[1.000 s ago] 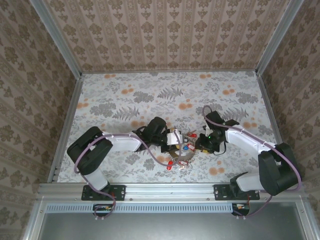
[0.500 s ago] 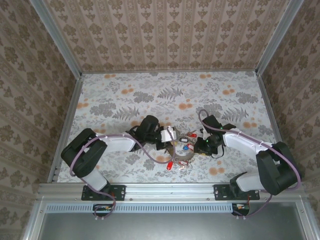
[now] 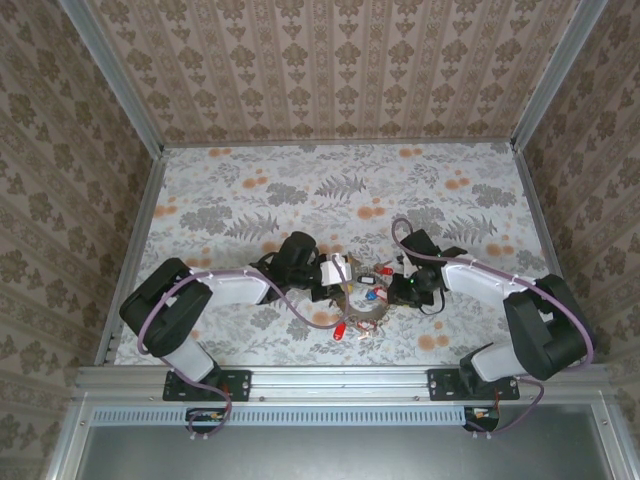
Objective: Put the keys on the keyring
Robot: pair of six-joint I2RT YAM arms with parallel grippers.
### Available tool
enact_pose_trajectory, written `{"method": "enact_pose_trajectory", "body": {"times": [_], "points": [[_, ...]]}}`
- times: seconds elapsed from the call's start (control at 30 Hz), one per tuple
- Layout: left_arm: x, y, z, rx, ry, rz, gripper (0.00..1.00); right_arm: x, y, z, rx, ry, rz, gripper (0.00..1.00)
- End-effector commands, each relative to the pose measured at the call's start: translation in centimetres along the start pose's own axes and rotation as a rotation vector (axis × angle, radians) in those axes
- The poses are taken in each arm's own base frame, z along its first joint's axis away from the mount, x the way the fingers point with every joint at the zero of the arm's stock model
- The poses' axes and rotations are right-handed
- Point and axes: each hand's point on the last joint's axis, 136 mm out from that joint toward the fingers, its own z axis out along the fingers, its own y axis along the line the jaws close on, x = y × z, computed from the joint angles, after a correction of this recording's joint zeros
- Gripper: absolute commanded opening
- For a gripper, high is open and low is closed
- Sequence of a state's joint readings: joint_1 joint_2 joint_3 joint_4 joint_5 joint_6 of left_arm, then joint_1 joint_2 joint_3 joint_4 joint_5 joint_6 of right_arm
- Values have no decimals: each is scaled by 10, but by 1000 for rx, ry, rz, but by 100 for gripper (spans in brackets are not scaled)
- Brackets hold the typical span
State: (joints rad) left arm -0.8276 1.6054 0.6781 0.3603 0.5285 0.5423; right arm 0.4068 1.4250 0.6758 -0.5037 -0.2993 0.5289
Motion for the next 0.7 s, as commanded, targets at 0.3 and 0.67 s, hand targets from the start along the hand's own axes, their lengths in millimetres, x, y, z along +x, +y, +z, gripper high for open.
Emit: {"method": "enact_pose_trajectory", "body": {"times": [0.3, 0.67], "points": [[-5, -3, -5, 18, -29, -17, 33, 2, 2, 4, -14, 2, -66, 16], [-16, 2, -10, 12, -67, -35, 33, -4, 34, -11, -106, -81, -260, 0]]}}
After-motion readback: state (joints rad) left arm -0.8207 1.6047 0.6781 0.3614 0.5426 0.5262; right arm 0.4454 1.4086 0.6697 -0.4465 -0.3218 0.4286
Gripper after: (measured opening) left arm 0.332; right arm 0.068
